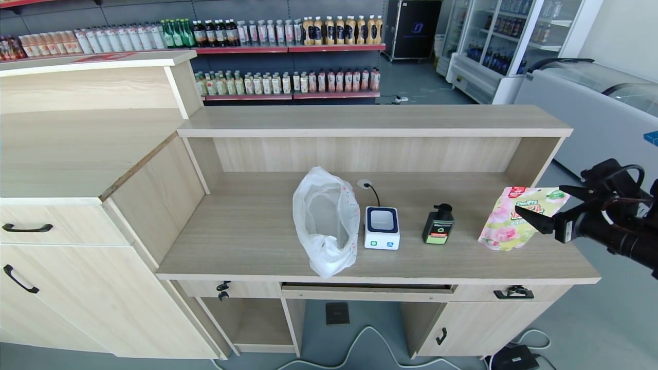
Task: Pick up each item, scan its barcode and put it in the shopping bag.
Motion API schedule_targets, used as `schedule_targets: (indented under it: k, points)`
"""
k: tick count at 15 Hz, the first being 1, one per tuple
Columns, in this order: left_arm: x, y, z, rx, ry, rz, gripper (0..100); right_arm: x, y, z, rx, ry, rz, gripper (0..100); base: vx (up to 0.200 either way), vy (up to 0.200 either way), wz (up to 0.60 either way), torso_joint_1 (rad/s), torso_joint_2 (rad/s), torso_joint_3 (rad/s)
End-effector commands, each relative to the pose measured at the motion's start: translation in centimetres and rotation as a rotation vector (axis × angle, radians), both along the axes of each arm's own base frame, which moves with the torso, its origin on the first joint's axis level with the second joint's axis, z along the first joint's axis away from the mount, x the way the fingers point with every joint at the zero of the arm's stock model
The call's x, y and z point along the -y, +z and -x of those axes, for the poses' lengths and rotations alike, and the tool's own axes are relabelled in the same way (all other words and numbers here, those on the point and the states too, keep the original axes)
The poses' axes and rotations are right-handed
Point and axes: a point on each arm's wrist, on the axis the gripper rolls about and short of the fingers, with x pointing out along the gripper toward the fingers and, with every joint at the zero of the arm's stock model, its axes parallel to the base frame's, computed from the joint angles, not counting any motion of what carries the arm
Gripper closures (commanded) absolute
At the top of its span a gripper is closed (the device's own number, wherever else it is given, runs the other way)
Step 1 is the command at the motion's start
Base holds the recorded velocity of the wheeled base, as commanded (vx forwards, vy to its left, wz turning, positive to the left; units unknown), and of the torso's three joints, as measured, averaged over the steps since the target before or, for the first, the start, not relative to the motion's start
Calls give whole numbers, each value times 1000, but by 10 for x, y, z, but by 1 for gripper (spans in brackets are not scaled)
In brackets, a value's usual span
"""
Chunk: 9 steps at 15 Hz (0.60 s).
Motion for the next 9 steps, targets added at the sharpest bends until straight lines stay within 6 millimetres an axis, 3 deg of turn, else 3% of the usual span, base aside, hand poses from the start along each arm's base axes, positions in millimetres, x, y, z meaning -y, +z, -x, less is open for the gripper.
schedule_targets:
  k: [1, 6, 9]
  points:
    - [0, 0, 0, 0, 0, 0, 0, -4, -39, -32, -63, 44, 9, 0, 0, 0, 0, 0, 0, 0]
    - [0, 0, 0, 0, 0, 0, 0, -1, -66, -81, -67, 82, 41, 0, 0, 0, 0, 0, 0, 0]
    - [0, 0, 0, 0, 0, 0, 0, -4, -84, -92, -92, 117, 52, 0, 0, 0, 0, 0, 0, 0]
